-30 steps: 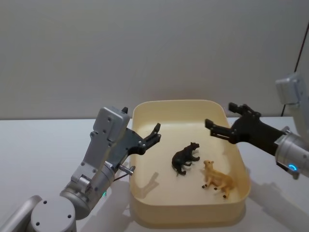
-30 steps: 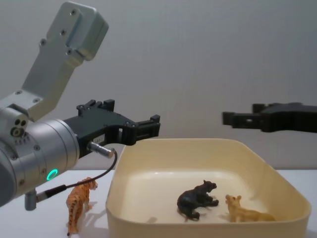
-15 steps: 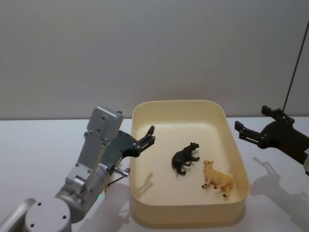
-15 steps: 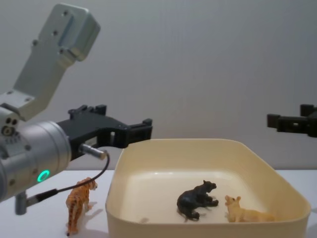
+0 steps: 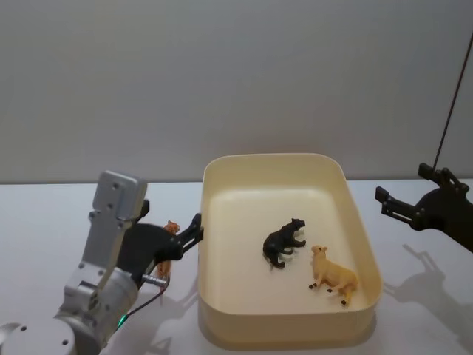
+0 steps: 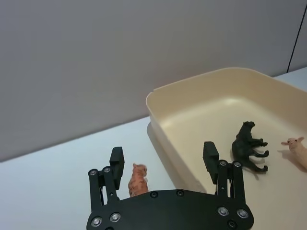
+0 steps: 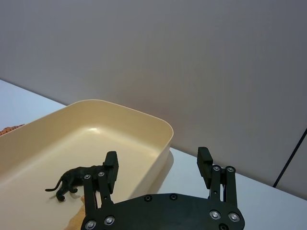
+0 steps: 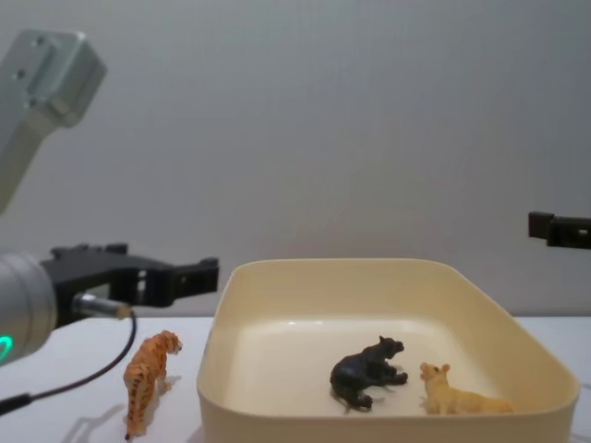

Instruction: Pick up the toy alternately with two hands and place it into the central storage box.

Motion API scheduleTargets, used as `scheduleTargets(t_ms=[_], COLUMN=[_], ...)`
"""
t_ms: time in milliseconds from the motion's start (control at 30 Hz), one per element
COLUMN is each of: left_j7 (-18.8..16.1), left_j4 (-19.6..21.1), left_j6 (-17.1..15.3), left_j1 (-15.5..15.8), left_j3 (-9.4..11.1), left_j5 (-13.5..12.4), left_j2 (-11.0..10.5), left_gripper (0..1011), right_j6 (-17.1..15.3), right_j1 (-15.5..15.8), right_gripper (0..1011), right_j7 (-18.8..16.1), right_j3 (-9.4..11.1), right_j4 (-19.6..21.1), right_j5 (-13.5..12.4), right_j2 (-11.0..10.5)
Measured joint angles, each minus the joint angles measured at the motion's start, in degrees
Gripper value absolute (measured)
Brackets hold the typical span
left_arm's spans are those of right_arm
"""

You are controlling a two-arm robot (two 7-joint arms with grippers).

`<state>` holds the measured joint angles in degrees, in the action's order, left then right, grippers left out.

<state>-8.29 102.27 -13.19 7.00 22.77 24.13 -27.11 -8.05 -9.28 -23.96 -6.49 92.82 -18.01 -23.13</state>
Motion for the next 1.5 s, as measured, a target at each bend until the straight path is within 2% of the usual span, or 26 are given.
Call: scheduleTargets(t_ms=[233,467,900,1200,1500], left_j7=[-1.0,0.3,2.7,3.1,5.5], left_j4=[1.7,1.2,-2.0,-5.3,-9.5], left_j6=[-4.7,-8.2,-11.6,-11.9,-11.3], left_j1=[-1.5,-1.5,-0.3,1.1,3.1], left_j3=[-1.3,-1.9,-2.2,-2.3,-2.3], left_j5=[5.1,7.1,6.7,5.6,4.5], left_j2=[-1.5,-2.0,-1.6,-0.5,1.1], left_gripper=[1001,1001,1001,1001,1001], right_j6=[0.2,0.3,0.4,0.4,0.4], right_j1=[0.5,0.8,1.0,1.1,1.1], right_gripper=[1001,1001,1001,1001,1001], right_j7=[0.4,0.7,0.9,0.9,1.0], right_j3=[0.3,0.4,0.5,0.5,0.5], right_j4=[0.4,0.6,0.8,0.9,0.9], right_j5=[-0.2,-0.2,-0.3,-0.3,-0.3], right_j2=[-0.4,-0.5,-0.7,-0.8,-0.8])
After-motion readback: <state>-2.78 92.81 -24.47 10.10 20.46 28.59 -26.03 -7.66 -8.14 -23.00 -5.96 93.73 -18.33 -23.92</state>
